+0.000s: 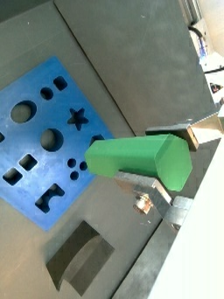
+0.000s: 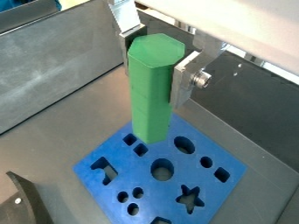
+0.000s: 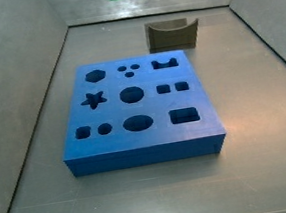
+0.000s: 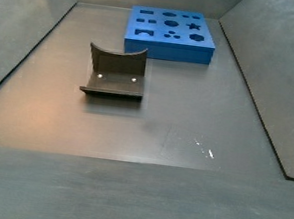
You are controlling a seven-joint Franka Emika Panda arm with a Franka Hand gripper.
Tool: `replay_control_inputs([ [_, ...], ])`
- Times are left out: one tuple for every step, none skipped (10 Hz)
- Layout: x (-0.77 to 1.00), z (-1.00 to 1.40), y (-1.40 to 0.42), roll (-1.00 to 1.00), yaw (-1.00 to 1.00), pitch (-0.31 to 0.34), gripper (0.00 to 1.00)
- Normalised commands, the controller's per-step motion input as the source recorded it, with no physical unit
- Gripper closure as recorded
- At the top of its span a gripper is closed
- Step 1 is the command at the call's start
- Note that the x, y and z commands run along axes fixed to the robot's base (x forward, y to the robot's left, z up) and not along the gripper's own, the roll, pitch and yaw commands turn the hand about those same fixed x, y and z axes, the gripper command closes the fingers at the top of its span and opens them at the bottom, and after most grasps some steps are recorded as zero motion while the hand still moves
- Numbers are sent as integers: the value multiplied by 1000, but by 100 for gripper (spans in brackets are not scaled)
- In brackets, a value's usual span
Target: Insert the hexagon object.
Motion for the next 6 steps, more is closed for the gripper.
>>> replay_control_inputs([
  [-277, -117, 0, 0, -780, -101, 100],
  [-29, -246, 0, -41, -1000, -80, 100],
  [-6, -443, 0, -11, -1000, -34, 100],
  [-129, -606, 0, -36, -980, 0, 100],
  [-243, -717, 77, -93, -811, 0, 100],
  [-229, -777, 0, -146, -851, 0, 100],
])
